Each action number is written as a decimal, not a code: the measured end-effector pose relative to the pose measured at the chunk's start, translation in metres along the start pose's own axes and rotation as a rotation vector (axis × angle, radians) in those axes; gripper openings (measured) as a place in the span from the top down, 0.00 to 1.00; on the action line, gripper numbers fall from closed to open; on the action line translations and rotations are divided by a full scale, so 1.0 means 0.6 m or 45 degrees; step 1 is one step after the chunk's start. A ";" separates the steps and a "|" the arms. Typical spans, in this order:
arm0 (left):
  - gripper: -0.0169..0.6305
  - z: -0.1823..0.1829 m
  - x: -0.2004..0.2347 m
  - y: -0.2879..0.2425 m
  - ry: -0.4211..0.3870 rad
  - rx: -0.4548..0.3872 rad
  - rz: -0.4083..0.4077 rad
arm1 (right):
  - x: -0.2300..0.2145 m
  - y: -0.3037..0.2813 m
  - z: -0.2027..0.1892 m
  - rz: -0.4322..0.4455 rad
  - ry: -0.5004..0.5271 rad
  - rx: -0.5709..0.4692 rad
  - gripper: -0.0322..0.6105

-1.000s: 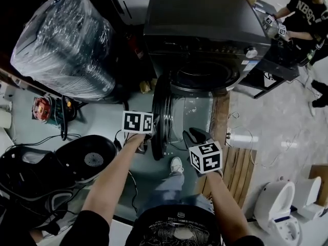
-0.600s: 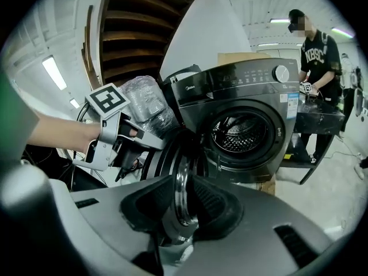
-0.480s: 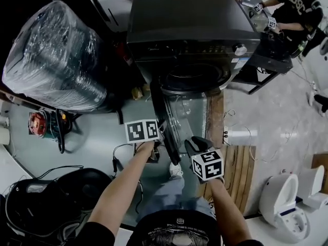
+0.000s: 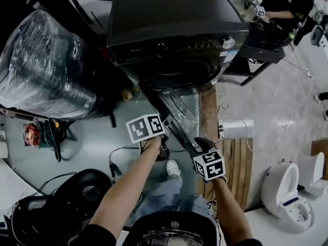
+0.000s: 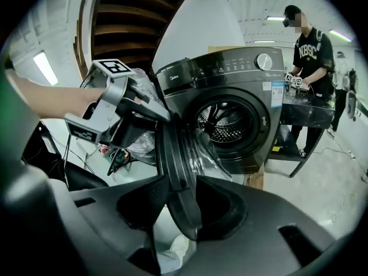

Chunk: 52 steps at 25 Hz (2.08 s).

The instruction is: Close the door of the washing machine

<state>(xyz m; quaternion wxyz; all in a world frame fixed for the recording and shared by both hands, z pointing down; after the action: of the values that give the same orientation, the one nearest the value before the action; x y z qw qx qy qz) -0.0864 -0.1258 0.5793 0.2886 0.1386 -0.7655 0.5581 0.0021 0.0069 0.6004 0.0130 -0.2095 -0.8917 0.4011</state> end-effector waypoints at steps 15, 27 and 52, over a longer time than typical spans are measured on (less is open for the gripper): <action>0.65 0.009 -0.073 -0.072 0.156 -0.034 -0.089 | -0.112 -0.024 -0.031 -0.208 0.134 0.169 0.80; 0.64 0.026 -0.113 -0.103 0.265 -0.068 -0.117 | -0.197 -0.039 -0.006 -0.214 0.240 0.232 0.79; 0.64 0.108 -0.199 -0.186 0.505 -0.052 -0.317 | -0.414 -0.108 0.100 -0.197 0.500 0.277 0.74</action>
<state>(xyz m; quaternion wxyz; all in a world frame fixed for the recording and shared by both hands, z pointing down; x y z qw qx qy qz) 0.0496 -0.2372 0.5810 0.5029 0.1136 -0.6820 0.5188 0.1938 -0.1694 0.6425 0.2395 -0.2121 -0.8368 0.4443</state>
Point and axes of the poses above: the fingertips, and each gripper's own axes: y backward along the fingers, x to its left, z out of its top, the point moved 1 cm from there along y, backward along the fingers, and after that the axes turned 13 degrees about y, right-handed, at the moved point
